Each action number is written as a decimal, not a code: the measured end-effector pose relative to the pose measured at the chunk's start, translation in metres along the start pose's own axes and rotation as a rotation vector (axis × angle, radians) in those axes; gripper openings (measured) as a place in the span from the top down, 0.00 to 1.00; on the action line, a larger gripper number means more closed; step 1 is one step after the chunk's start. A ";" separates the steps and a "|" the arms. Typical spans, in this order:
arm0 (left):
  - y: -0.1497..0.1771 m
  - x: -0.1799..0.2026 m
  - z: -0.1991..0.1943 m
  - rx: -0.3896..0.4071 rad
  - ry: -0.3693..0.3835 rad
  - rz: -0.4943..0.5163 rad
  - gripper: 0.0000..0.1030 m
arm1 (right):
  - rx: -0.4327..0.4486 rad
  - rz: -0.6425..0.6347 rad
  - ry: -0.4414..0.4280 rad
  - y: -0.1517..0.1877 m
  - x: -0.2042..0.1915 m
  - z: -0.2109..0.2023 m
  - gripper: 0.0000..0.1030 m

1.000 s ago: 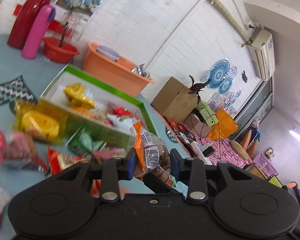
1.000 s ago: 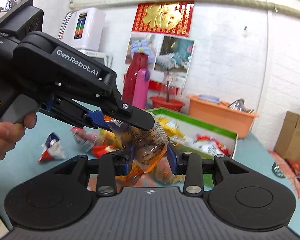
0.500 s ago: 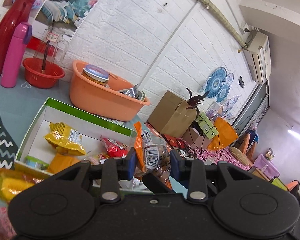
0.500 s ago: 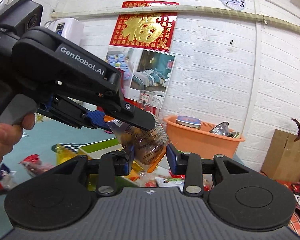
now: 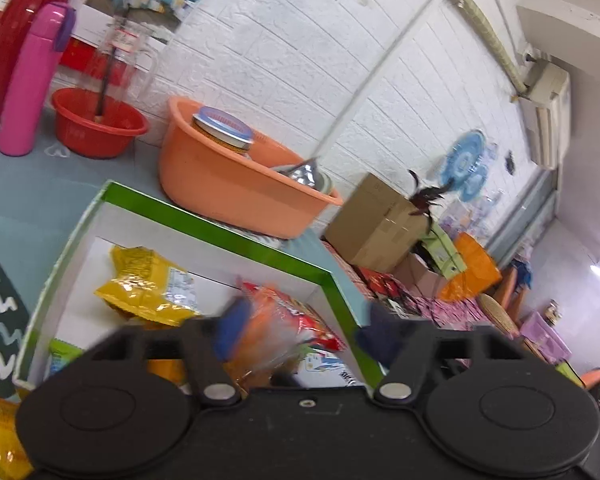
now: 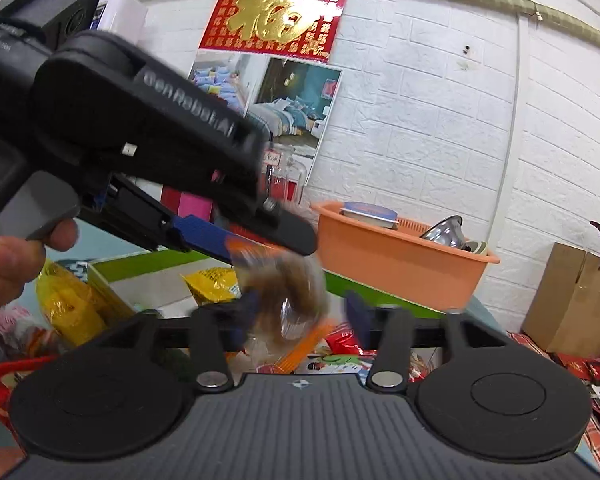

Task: Organize snacks
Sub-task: 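Move the left gripper to the clear packet of yellow candy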

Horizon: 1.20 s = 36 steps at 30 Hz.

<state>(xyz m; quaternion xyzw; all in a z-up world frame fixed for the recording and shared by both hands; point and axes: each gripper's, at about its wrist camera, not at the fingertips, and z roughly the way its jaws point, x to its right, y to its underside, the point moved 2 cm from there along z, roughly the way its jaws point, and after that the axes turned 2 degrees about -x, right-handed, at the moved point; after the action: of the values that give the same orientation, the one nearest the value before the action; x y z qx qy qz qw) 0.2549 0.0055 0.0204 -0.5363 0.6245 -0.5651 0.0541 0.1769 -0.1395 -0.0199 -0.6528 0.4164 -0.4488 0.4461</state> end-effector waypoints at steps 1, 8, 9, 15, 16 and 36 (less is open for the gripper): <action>0.002 0.001 -0.004 0.030 -0.027 0.011 0.00 | 0.016 -0.006 0.007 0.001 -0.001 -0.003 0.00; 0.006 0.013 -0.033 0.072 -0.022 0.030 0.00 | 0.075 -0.034 0.042 -0.006 -0.004 -0.032 0.00; 0.007 0.016 -0.038 0.076 -0.021 0.034 0.00 | 0.089 -0.032 0.047 -0.008 -0.004 -0.039 0.00; 0.019 0.040 -0.068 0.097 0.001 0.054 0.00 | 0.180 -0.041 0.077 -0.016 0.002 -0.083 0.00; 0.022 0.044 -0.073 0.098 0.005 0.058 0.00 | 0.195 -0.043 0.082 -0.016 0.003 -0.091 0.00; 0.113 0.075 -0.077 -0.131 0.093 -0.018 0.00 | -0.024 -0.001 0.067 0.048 0.047 -0.163 0.00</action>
<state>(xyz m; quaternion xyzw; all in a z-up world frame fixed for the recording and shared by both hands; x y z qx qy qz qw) 0.1027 -0.0232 0.0019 -0.5174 0.6573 -0.5477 -0.0154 0.0254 -0.2300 -0.0235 -0.6428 0.4361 -0.4656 0.4240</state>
